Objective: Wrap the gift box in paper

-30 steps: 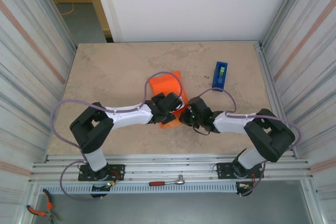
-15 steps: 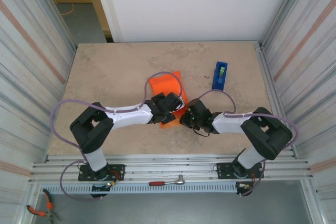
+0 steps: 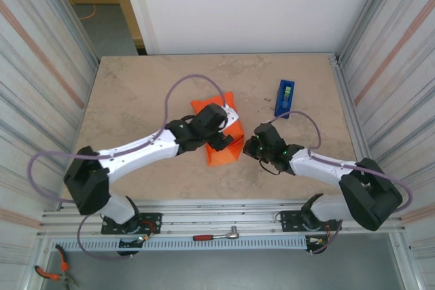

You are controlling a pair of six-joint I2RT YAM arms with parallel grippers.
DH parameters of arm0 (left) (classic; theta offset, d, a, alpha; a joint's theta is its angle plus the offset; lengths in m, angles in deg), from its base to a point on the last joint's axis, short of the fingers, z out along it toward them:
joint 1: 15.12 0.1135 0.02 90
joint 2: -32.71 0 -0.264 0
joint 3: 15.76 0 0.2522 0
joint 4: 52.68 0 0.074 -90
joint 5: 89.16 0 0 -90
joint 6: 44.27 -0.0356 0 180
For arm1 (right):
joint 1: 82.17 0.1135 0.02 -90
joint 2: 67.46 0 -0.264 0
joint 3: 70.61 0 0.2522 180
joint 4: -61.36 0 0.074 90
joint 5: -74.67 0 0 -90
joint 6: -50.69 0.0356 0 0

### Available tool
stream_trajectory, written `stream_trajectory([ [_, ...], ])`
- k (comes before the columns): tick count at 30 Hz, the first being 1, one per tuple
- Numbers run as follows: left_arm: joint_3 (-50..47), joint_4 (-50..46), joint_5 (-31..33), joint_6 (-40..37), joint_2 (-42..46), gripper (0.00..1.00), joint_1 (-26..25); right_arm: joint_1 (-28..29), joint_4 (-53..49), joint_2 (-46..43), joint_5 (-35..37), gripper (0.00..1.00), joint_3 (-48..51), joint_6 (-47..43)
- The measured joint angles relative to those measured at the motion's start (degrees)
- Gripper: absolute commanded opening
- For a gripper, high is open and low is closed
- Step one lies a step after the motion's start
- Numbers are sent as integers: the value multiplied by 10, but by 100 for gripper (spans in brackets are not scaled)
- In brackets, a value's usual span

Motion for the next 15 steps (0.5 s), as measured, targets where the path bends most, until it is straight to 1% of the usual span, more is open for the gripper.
stream_trajectory([
  [5,-76,10,-42,108,87,98,73,-22,-23,-2,-4,0,0,-14],
  [9,-146,16,-75,184,138,99,129,-27,-22,20,-10,0,-4,-19],
  [12,-189,26,-97,226,158,99,152,-27,-17,50,-20,0,-18,-20],
  [15,-218,37,-109,254,168,99,164,-27,-9,83,-29,0,-36,-20],
])
